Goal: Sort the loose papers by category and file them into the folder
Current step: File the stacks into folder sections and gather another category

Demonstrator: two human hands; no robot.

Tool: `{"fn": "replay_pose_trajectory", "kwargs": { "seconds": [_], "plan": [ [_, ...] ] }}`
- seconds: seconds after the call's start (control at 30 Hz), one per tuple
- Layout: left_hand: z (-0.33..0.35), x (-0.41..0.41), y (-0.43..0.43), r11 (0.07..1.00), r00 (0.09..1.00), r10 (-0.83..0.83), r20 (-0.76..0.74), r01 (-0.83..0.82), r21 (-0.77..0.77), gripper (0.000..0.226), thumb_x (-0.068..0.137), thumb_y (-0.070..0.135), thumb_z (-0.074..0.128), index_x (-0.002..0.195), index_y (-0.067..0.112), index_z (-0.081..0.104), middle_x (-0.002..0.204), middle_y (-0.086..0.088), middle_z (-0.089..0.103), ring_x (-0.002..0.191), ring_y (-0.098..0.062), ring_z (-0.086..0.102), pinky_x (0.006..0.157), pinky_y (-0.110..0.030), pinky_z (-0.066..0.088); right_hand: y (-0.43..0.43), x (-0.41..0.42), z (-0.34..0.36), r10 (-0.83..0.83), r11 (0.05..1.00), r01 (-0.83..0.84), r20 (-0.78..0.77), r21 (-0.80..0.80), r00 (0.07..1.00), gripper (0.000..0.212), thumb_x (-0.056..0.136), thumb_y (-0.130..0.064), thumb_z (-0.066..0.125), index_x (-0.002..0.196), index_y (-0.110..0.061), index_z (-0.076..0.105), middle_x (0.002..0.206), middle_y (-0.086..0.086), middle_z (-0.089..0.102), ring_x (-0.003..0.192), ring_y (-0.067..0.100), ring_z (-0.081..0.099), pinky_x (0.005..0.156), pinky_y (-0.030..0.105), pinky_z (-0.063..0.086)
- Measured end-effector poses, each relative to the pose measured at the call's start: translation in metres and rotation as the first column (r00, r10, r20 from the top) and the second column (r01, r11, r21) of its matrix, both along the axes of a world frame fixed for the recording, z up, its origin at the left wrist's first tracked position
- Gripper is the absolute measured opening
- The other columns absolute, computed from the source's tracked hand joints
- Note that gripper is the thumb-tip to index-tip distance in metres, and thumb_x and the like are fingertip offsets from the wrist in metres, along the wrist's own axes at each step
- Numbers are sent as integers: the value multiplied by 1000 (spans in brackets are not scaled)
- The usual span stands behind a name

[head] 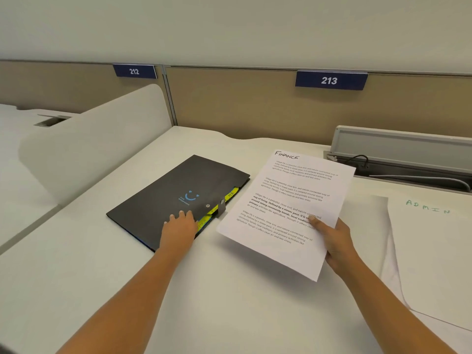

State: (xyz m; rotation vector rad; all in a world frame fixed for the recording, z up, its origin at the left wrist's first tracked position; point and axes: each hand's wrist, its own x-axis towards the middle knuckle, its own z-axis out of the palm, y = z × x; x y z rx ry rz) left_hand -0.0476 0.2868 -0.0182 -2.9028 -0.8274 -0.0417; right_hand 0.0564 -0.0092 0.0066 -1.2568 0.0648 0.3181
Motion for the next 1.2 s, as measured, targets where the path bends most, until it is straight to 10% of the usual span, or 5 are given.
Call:
{"fn": "replay_pose_trajectory", "kwargs": {
  "seconds": [0.13, 0.3, 0.87, 1.2],
  "plan": [
    [15, -1, 11, 997, 998, -62, -33, 64, 32, 13, 91, 3, 48, 100, 13, 50, 89, -5, 58, 88, -21, 62, 68, -25, 39, 5, 2, -1, 11, 1000, -11, -4, -1, 1000, 29, 84, -4, 64, 112, -12, 60, 107, 4, 69, 95, 25, 67, 78, 40, 57],
    [25, 1, 31, 987, 982, -90, 168, 111, -119, 37, 101, 23, 28, 95, 7, 61, 90, -12, 67, 73, -25, 55, 67, -29, 38, 8, 1, -8, 11, 1000, -11, -14, -7, 1000, 32, 84, -4, 63, 115, -11, 59, 109, 4, 68, 96, 25, 66, 75, 37, 58],
    [17, 0, 22, 995, 994, -76, 84, 81, -56, 40, 102, 27, 23, 101, 15, 61, 82, -4, 60, 67, -18, 47, 63, -24, 36, 10, 1, -9, -5, 1000, 4, -37, -30, 999, 36, 84, -4, 63, 119, -8, 58, 112, 8, 67, 98, 28, 66, 80, 42, 56],
    [21, -6, 20, 968, 956, -84, 282, 144, -203, 50, 99, 13, 36, 143, 29, 21, 84, -9, 58, 54, -15, 49, 49, -22, 39, 17, 2, 2, -14, 999, 16, -79, 32, 997, 40, 85, -2, 62, 124, -7, 55, 114, 10, 66, 98, 27, 65, 72, 38, 58]
  ]
}}
